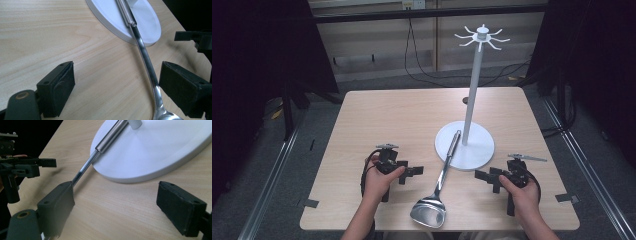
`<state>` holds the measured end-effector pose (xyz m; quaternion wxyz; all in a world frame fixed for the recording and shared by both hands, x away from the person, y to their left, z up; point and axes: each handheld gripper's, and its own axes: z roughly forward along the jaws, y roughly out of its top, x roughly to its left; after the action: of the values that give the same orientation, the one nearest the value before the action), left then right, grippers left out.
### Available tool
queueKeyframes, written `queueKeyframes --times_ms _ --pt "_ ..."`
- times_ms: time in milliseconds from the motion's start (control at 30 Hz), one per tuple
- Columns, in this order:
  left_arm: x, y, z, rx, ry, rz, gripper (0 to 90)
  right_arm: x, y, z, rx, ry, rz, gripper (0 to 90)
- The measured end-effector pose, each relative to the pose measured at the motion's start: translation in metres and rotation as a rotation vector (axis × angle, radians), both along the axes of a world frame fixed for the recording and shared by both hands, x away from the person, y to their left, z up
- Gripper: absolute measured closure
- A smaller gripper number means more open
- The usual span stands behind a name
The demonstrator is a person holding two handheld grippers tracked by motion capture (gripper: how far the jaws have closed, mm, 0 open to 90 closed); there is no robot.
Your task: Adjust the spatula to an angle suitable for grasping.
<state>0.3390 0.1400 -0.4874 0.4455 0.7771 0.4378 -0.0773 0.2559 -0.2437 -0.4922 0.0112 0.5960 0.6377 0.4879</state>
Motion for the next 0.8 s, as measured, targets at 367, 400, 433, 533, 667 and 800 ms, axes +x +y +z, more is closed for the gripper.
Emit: queueKeyframes --times_ms 367,400,433,533,667,800 --pt "-0.008 -0.001 0.002 0.005 0.004 -0.025 13.4 0.005 0.014 0.0 0.018 -0.009 0.035 16.1" --pt "-0.009 -0.002 0.002 0.007 0.002 -0.031 13.4 0.006 0.017 0.001 0.02 -0.007 0.037 16.2" --pt "-0.009 -0.002 0.002 0.004 0.0 -0.04 14.2 0.008 0.02 0.001 0.016 -0.007 0.044 16.6" --pt "-0.012 -0.004 0.003 -0.004 0.008 -0.058 16.3 0.01 0.024 0.001 0.028 -0.007 0.059 18.7" --pt "-0.013 -0.005 0.002 -0.008 0.025 -0.076 19.4 0.013 0.031 0.0 0.045 -0.01 0.064 20.6" --pt "-0.014 -0.01 0.0 -0.031 0.044 -0.099 22.5 0.016 0.04 -0.002 0.068 0.008 0.081 23.1"
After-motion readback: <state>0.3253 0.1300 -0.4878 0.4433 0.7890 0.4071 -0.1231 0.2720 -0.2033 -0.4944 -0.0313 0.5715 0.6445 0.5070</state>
